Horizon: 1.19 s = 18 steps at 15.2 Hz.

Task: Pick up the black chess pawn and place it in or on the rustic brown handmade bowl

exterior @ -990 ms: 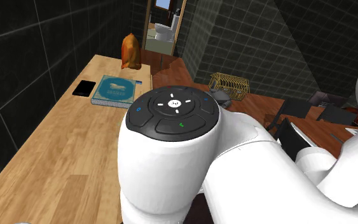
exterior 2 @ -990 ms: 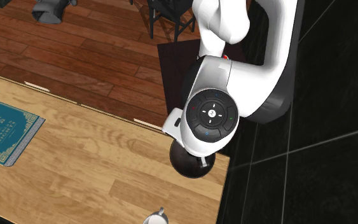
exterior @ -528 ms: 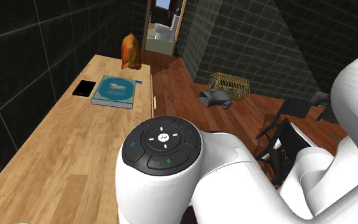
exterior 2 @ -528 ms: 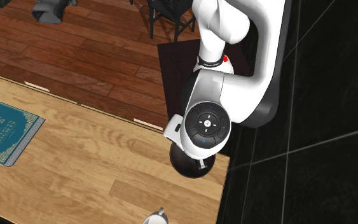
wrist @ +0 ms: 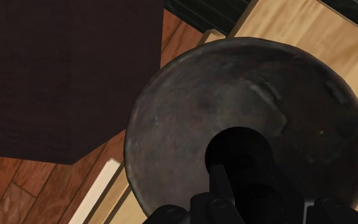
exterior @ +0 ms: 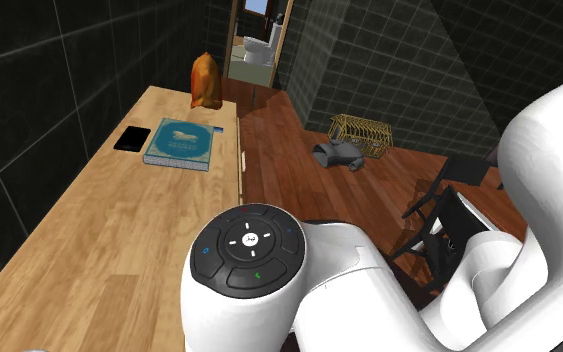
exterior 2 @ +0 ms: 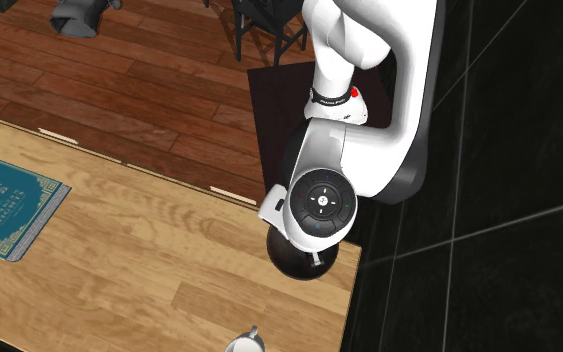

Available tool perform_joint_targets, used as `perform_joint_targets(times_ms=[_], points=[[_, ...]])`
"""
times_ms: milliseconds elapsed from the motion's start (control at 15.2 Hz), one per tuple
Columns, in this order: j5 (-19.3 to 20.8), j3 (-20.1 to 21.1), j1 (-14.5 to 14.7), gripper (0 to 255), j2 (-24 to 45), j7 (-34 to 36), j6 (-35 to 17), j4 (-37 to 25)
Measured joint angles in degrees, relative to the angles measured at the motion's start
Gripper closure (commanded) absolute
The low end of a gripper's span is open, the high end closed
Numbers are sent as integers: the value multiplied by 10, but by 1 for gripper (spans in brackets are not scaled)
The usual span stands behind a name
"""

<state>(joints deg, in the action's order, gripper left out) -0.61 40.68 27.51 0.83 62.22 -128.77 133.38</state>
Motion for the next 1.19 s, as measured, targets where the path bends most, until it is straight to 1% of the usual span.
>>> perform_joint_targets(times_ms=[66,132,528,660,792,858,1188], points=[[0,0,0,255,0,0,0,0],[0,0,0,0,0,0,0,0],[0,0,0,0,0,0,0,0],[-10,-1,-1,0,-13,-8,23,-13],[-31,-2,-1,0,-42,-22,57,-25],[-32,-2,-1,0,-44,-23,66,-33],[-34,-4,-2,0,-46,-26,75,-39]])
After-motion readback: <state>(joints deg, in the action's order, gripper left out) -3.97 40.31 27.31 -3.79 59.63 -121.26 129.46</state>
